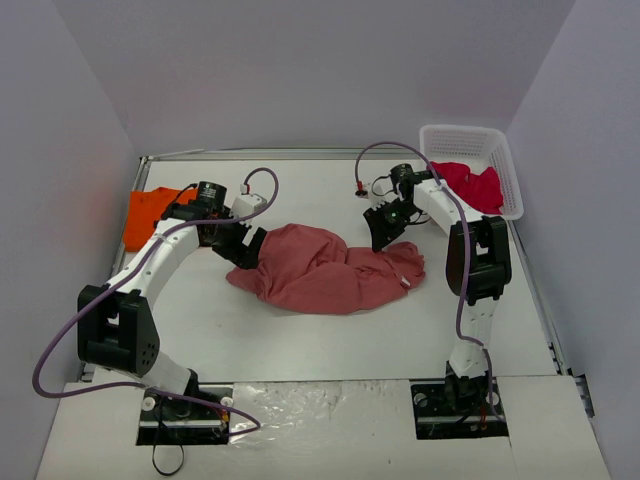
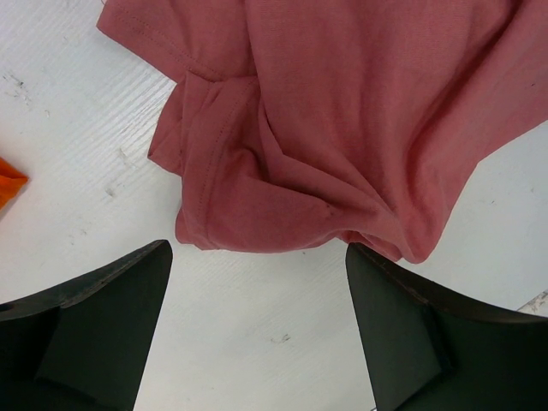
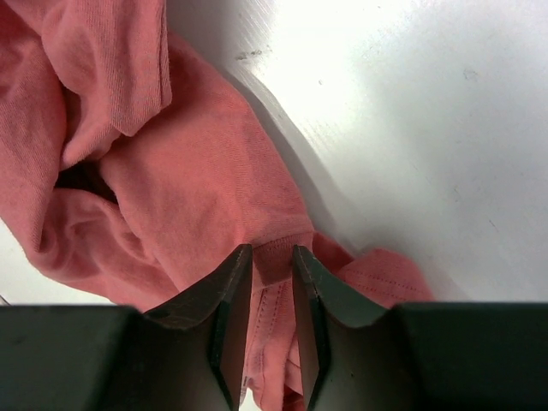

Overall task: Fold and stack the t-shirts
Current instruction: Flatten out the tshirt

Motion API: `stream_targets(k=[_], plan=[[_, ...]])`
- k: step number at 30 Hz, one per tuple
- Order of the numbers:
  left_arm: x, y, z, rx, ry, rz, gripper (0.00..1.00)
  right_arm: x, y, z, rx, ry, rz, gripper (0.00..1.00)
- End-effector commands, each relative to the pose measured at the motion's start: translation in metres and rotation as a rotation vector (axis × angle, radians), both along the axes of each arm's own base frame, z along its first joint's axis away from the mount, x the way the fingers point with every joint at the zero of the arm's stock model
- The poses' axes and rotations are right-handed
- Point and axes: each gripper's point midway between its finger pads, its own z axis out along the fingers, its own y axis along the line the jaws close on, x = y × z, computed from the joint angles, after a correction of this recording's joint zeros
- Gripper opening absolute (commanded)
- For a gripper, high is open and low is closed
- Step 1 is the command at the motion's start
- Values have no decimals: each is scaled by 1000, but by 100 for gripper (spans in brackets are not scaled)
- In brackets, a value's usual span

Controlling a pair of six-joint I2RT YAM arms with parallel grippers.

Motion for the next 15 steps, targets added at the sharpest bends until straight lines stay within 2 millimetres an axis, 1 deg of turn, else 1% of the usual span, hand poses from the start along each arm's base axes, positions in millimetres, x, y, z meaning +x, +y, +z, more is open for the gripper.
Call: stream_targets(k=[1,3,4,5,6,8,9,11,13,15], plan=[[3,0,14,-20,-38,0,82,-14,0,0,-11,42,19,22],[4,1,14,-22,-39,1,82,-15,-1,-2,-13,42,25,24],[4,1,14,-22,-37,3,82,-16,-2,-4,-17,47,24,27],[4,0,13,-23,-36,2,82,-16,-2,-5,-19,50,24,28],[4,-1,13,-25,-35,1,82,-18,-3,-6,-20,57,23,31],[4,0,14,-24,-35,1,82,-18,-3,-8,-19,61,24,31],[4,0,14,-22,-36,3,82,-19,-3,-9,-20,64,26,31],[4,1,14,-22,-37,4,82,-20,-3,-10,-22,63,28,27],[4,1,15,-24,-41,5,82,-20,-3,-9,-20,63,30,20],[3,2,14,-23,-40,7,82,-20,-4,-9,-22,60,32,18]])
